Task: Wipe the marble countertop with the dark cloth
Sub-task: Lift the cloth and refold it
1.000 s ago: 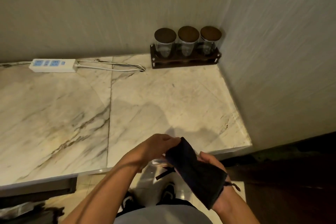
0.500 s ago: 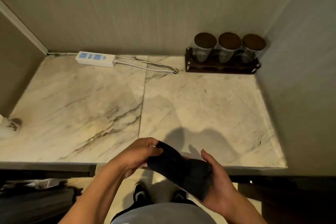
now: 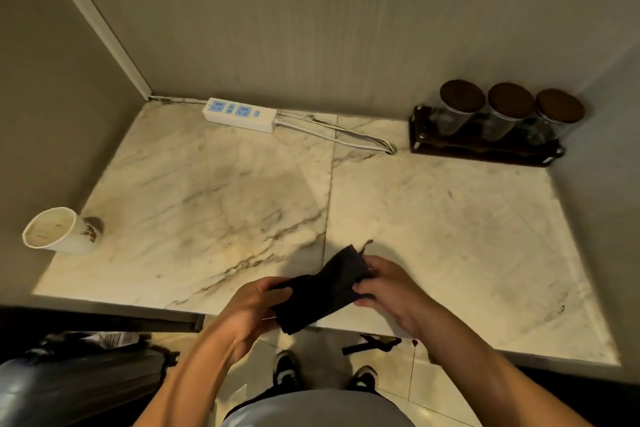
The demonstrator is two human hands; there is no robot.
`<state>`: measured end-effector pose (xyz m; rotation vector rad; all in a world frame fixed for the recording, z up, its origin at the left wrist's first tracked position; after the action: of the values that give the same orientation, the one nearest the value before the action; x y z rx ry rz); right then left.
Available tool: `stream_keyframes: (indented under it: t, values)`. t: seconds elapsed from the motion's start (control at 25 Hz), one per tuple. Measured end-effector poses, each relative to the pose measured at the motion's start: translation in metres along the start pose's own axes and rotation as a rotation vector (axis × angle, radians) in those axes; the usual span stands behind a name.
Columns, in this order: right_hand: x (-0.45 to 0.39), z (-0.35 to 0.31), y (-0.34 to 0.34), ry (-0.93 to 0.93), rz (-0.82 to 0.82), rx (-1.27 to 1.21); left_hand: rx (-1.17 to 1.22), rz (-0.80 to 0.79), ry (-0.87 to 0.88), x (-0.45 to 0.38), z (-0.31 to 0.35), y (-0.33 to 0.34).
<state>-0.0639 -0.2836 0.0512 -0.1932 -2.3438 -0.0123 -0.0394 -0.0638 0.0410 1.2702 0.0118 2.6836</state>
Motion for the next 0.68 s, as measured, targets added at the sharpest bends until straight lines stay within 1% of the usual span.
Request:
stream_keyframes:
  t: [0.16, 0.28, 0.36, 0.52, 0.6, 0.68]
  values:
    - [-0.04, -0.049, 0.038, -0.194, 0.073, 0.312, -0.047, 0.06, 0.036, -0.011, 0.002, -0.026]
    - [-0.061, -0.073, 0.06, -0.295, 0.173, 0.533, -0.161, 0.137, 0.049, -0.024, 0.002, -0.036]
    - [-0.07, -0.08, 0.07, -0.33, 0.228, 0.644, -0.335, 0.192, 0.083, -0.032, 0.003, -0.037]
    - [-0.08, -0.082, 0.082, -0.351, 0.29, 0.822, -0.825, 0.299, 0.241, -0.03, 0.014, -0.029]
    - [-0.082, -0.082, 0.085, -0.397, 0.307, 0.91, -0.938, 0.321, 0.314, -0.026, 0.018, -0.025]
    - [-0.082, -0.081, 0.086, -0.419, 0.327, 0.922, -0.965, 0.328, 0.337, -0.024, 0.019, -0.025]
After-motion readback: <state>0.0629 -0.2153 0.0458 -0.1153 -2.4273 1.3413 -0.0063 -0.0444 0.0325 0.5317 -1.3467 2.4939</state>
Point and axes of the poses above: each hand's wrist, its own x-axis away from the middle knuckle, its own y-axis out of the palm, z = x × y, the point moved 6 cm from there along -x, towards the middle knuckle, and after that the axes turned 5 degrees about z, right-handed, at the moved point
